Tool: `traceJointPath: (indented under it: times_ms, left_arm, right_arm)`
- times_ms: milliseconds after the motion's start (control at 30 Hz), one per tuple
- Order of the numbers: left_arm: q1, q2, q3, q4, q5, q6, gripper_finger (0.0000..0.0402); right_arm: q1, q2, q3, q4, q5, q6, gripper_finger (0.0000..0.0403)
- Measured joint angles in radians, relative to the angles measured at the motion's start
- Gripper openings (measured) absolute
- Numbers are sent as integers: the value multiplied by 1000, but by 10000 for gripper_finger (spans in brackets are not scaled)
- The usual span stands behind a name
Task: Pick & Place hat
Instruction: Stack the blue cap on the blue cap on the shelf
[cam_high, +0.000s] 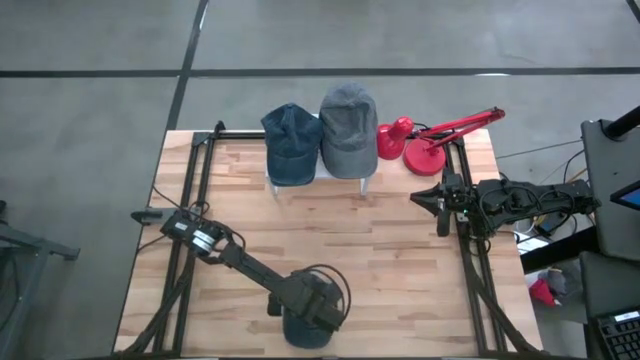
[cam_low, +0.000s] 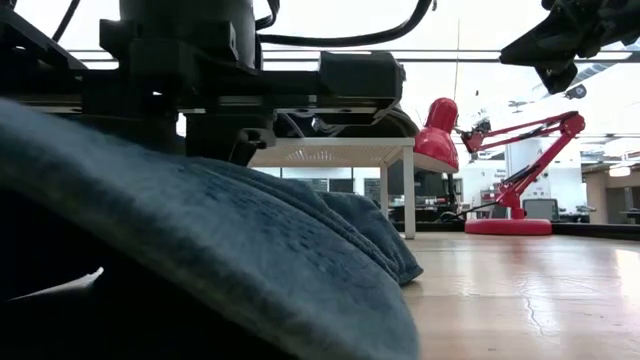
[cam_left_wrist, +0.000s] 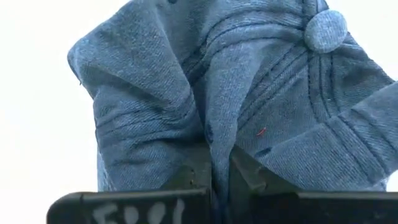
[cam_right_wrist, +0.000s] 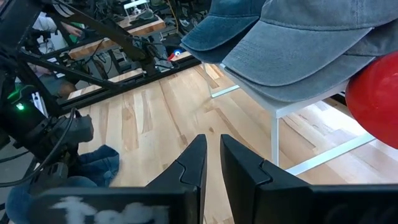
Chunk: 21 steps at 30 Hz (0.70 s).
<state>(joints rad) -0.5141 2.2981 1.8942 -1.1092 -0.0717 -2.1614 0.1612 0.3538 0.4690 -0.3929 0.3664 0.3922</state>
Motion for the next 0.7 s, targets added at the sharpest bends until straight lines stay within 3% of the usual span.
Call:
traceJointPath:
  times_ms: [400, 700]
  left_arm:
    - [-15, -140, 122, -211, -197, 5, 12]
    - [-51, -264, 300, -395, -524, 13, 12]
  right_arm:
    - [0, 0, 0, -1, 0, 0, 43]
    - [0, 0, 0, -17, 0, 0, 43]
